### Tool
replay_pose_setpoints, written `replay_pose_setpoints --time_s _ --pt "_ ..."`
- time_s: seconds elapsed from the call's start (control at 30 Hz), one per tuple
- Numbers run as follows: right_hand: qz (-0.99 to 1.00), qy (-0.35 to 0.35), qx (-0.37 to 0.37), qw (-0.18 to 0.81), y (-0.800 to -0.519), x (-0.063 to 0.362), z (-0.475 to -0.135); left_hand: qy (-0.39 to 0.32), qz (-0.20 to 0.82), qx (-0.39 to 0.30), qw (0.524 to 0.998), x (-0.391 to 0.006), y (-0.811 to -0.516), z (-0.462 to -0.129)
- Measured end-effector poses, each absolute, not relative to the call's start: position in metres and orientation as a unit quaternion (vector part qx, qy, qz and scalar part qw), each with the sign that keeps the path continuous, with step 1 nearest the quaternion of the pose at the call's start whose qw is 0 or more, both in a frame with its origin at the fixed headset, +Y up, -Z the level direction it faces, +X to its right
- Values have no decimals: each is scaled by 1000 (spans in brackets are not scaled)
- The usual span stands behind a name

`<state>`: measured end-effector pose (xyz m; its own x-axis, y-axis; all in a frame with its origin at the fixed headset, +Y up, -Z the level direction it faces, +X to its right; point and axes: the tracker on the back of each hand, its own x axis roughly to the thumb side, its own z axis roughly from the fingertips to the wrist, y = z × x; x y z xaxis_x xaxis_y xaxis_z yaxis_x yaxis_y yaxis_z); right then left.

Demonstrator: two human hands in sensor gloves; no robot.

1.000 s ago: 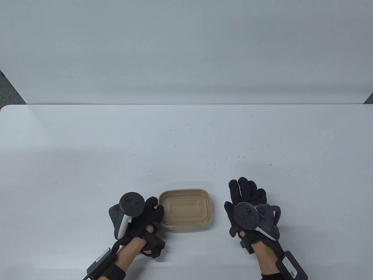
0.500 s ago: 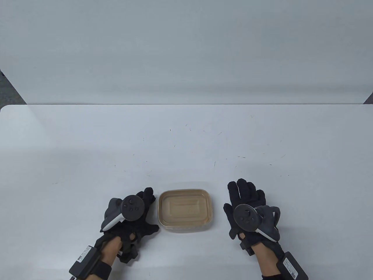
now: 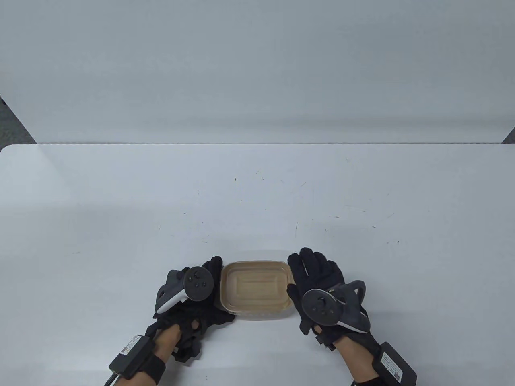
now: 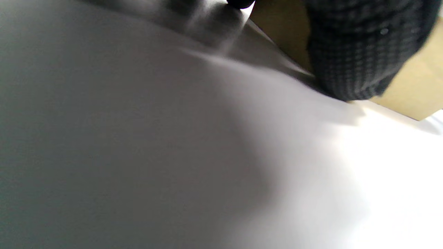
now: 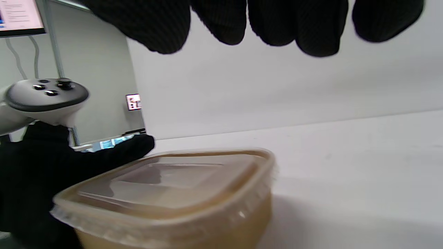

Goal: Remove lid from takeout box

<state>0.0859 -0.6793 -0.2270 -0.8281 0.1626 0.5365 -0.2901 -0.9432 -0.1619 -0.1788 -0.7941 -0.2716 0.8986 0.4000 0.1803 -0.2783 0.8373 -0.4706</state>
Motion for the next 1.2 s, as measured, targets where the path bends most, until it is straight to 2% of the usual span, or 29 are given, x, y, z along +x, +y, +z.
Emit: replay_pose_setpoints --time_s 0.1,0.17,0.27,0.33,0.37,0.43,0.47,0.6,0.8,0.87,1.0,1.2 --pt "933 -107 333 87 -673 44 -222 -137 181 -227 947 -179 -794 -272" --pt "926 -73 369 43 -683 16 -220 -137 182 -227 947 -179 -794 -272" --pt "919 8 388 -76 -718 -19 -217 -138 181 -227 947 -179 -794 -272" --pt "908 28 392 -144 -744 -32 -212 -138 181 -227 947 -179 -794 -272" --pt "907 4 389 -160 -748 -35 -209 -137 181 -227 947 -179 -794 -272" --pt "889 -94 404 -195 -753 -41 -200 -136 182 -228 947 -179 -794 -272" --pt "880 -112 421 -190 -755 -43 -196 -136 183 -228 947 -179 -794 -272" --pt "872 -136 451 -132 -751 -40 -190 -134 207 -237 940 -176 -794 -274" --pt "885 -155 431 -86 -743 -33 -197 -124 218 -237 939 -176 -794 -274" --pt "898 -166 408 -20 -733 -22 -204 -121 218 -238 939 -177 -794 -275" --pt "911 -154 323 205 -708 21 -228 -121 218 -242 938 -177 -794 -275" --pt "870 -175 269 375 -688 73 -237 -122 219 -245 936 -176 -794 -276"
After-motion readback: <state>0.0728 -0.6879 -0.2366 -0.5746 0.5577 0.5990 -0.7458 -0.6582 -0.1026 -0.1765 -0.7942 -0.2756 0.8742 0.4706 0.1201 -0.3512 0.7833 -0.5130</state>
